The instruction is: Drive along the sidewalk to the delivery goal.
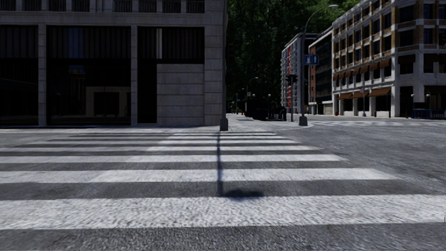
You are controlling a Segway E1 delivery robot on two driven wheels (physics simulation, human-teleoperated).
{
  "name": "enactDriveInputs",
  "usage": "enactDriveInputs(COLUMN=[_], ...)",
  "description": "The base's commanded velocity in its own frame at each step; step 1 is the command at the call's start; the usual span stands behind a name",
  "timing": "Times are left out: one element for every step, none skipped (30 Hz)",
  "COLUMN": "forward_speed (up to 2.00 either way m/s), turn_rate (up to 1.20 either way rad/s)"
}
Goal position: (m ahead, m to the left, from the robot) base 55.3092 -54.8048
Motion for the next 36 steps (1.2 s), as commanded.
enactDriveInputs(forward_speed=[2.00,2.00,2.00,2.00,2.00,2.00,2.00,2.00,1.99,1.93,1.83,1.83,1.79,1.78,1.77,1.77,1.77,1.77,1.77,1.77,1.77,1.77,1.77,1.77,1.77,1.77,1.77,1.77,1.77,1.77,1.77,1.77,1.77,1.77,1.77,1.77], turn_rate=[0.21,0.21,0.20,0.06,0.00,0.00,0.00,0.00,0.00,0.00,0.00,0.00,0.00,0.00,0.00,0.00,0.00,0.00,0.00,0.02,0.06,0.09,0.09,0.10,0.13,0.17,0.19,0.19,0.22,0.23,0.27,0.28,0.32,0.32,0.35,0.36])
